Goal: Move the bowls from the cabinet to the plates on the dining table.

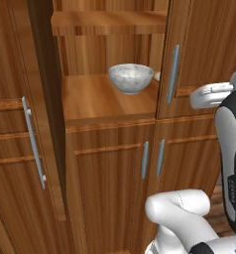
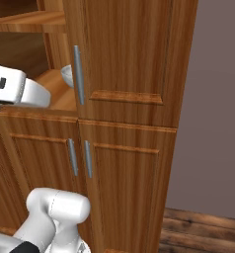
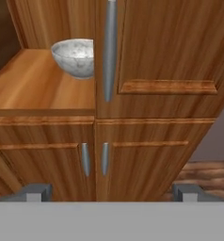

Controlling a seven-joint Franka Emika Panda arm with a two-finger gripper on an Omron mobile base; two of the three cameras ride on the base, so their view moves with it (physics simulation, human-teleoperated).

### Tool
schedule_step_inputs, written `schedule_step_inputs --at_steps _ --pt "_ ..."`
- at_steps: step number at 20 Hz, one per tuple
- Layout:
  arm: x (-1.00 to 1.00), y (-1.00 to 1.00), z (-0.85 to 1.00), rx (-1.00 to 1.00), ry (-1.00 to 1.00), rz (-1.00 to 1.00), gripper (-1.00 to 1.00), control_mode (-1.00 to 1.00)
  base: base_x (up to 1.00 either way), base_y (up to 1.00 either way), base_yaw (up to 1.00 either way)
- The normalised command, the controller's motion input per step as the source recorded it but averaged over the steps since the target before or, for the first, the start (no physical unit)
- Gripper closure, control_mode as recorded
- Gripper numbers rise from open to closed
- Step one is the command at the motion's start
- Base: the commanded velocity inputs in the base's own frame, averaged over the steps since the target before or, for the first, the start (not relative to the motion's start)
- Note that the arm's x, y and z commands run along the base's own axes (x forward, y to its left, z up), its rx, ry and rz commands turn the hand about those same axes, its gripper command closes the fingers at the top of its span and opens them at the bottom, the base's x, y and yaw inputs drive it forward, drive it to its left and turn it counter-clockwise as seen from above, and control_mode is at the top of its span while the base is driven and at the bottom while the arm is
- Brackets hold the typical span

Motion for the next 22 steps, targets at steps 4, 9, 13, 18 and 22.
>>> schedule_step_inputs --at_steps 4,9,13,18,22 --pt "0.18 -0.05 0.00 0.03 -0.09 0.00 -1.00 -1.00 0.00 0.00 0.00" --pt "0.00 -0.20 -0.06 0.05 -0.13 0.01 -1.00 -1.00 0.00 0.00 0.00" --pt "0.00 -0.16 -0.02 0.03 -0.06 0.01 -1.00 -1.00 0.00 0.00 0.00" --pt "0.00 -0.03 0.00 0.00 0.00 0.00 -1.00 -1.00 0.00 0.00 0.00" --pt "0.08 0.00 0.00 0.00 0.00 0.00 -1.00 -1.00 0.00 0.00 0.00"
